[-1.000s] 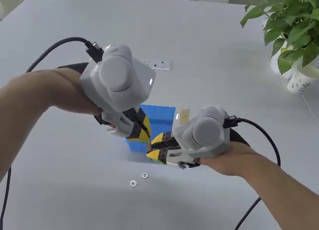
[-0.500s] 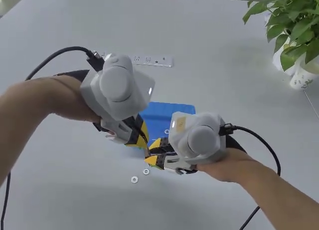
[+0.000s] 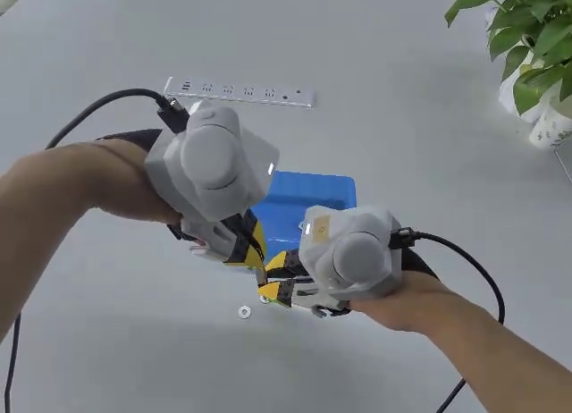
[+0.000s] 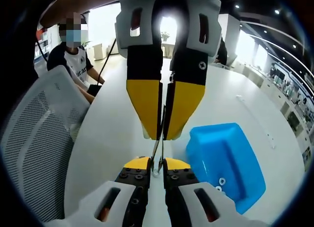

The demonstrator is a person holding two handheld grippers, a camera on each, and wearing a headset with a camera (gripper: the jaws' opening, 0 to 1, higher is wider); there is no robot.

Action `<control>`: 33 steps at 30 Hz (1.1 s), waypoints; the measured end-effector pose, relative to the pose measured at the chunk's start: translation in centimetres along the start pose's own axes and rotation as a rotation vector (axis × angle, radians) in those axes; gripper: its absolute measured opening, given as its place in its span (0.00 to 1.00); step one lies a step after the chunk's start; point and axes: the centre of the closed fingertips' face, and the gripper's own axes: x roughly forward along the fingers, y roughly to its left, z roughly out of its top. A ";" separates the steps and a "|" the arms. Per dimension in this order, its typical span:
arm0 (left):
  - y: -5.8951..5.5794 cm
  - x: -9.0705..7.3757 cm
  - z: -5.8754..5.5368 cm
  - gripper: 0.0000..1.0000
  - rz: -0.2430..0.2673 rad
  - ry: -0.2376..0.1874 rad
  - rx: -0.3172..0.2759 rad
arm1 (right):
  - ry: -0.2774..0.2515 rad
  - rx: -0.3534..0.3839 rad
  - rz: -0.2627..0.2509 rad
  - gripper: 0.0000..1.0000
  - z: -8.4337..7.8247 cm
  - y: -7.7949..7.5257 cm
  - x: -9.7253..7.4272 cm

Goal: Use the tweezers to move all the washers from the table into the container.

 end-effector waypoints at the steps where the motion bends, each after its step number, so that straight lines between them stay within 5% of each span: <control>1: 0.0 0.1 -0.1 0.05 -0.001 0.001 -0.001 | 0.001 0.002 0.002 0.11 -0.1 0.1 0.1; 33: -0.3 1.1 0.3 0.05 -0.015 -0.026 -0.012 | 0.006 0.021 0.029 0.12 -1.2 0.4 0.7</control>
